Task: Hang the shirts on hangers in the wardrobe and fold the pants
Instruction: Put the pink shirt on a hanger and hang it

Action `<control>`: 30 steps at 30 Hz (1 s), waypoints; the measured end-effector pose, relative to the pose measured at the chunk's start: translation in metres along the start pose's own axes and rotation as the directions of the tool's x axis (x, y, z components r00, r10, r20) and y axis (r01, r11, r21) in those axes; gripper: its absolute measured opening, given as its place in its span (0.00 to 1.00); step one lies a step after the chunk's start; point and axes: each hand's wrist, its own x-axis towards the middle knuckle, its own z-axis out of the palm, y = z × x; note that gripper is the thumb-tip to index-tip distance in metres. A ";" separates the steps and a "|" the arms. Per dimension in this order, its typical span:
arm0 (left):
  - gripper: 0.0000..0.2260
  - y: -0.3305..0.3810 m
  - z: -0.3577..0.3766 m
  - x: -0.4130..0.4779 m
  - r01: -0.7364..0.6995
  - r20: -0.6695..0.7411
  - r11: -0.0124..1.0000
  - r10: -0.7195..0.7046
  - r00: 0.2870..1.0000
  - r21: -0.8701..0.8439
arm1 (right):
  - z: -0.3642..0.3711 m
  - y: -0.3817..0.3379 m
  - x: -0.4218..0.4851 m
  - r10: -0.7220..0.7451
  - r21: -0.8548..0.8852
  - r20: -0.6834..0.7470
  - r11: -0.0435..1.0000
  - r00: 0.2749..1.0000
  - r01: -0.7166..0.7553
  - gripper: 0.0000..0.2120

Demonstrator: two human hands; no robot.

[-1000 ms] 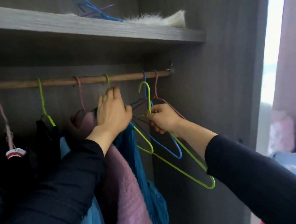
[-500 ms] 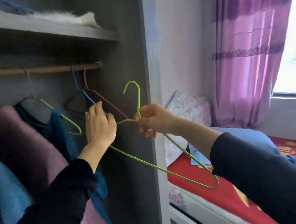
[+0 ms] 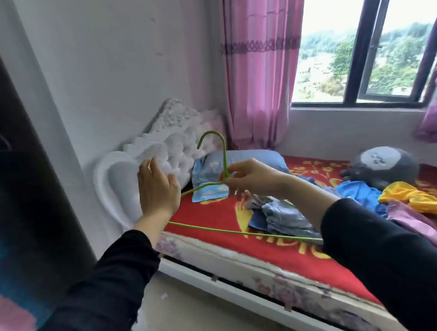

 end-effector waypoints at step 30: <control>0.21 0.385 0.602 -0.126 -0.349 0.760 0.873 0.475 0.443 -0.342 | -0.365 0.450 -0.174 0.635 0.128 -0.654 0.628 0.411 -0.767 0.08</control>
